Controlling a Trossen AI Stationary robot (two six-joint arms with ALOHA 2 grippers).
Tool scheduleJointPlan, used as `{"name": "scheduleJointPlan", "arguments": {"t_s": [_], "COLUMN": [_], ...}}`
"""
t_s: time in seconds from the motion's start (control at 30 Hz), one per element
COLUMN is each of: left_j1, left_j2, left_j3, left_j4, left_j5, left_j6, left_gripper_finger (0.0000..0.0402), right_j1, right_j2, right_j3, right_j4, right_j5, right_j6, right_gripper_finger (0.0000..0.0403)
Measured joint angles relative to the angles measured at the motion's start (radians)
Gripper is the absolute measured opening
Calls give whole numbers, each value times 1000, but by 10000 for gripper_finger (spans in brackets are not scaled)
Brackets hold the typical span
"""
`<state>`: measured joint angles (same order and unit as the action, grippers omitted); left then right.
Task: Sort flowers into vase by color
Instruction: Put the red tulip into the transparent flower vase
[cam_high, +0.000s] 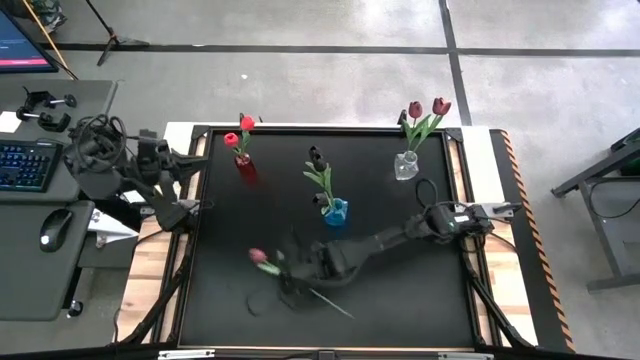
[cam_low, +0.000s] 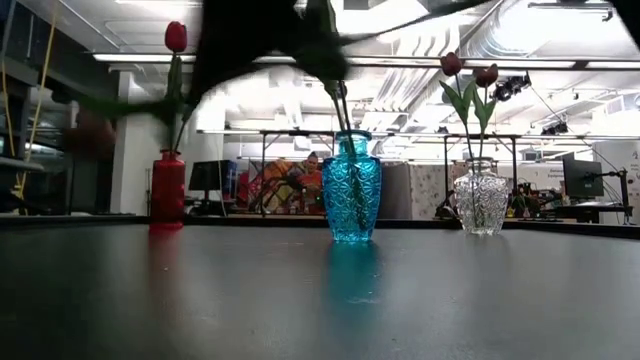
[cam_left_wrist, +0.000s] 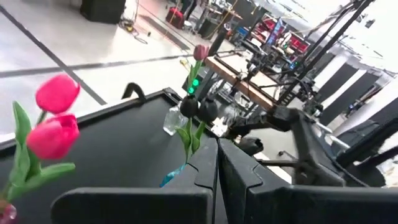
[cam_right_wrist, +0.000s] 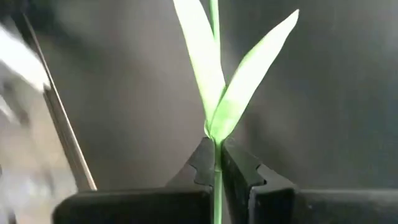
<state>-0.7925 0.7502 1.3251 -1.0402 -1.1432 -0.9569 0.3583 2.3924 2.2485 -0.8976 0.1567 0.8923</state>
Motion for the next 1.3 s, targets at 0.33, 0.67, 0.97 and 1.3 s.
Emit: {"name": "scheduleJointPlan", "arguments": {"t_s": [0.33, 0.67, 0.97, 1.3], "left_j1": [0, 0, 0, 2], "left_j2": [-7, 27, 96, 138], "left_j3": [5, 5, 5, 4], "left_j4": [52, 259, 377, 411], "left_j5": [-93, -245, -339, -426], "left_j6": [21, 128, 176, 176], "left_gripper_finger": [0, 0, 0, 0], "right_j1": [254, 427, 344, 18], "right_j2": [-111, -596, -1174, -1542], "right_j3": [-22, -659, -1208, -1411], "right_j4": [-633, -447, -221, 304], "right_j5": [-205, -162, 350, 919], "right_j6": [169, 538, 801, 112], "right_gripper_finger": [0, 0, 0, 0]}}
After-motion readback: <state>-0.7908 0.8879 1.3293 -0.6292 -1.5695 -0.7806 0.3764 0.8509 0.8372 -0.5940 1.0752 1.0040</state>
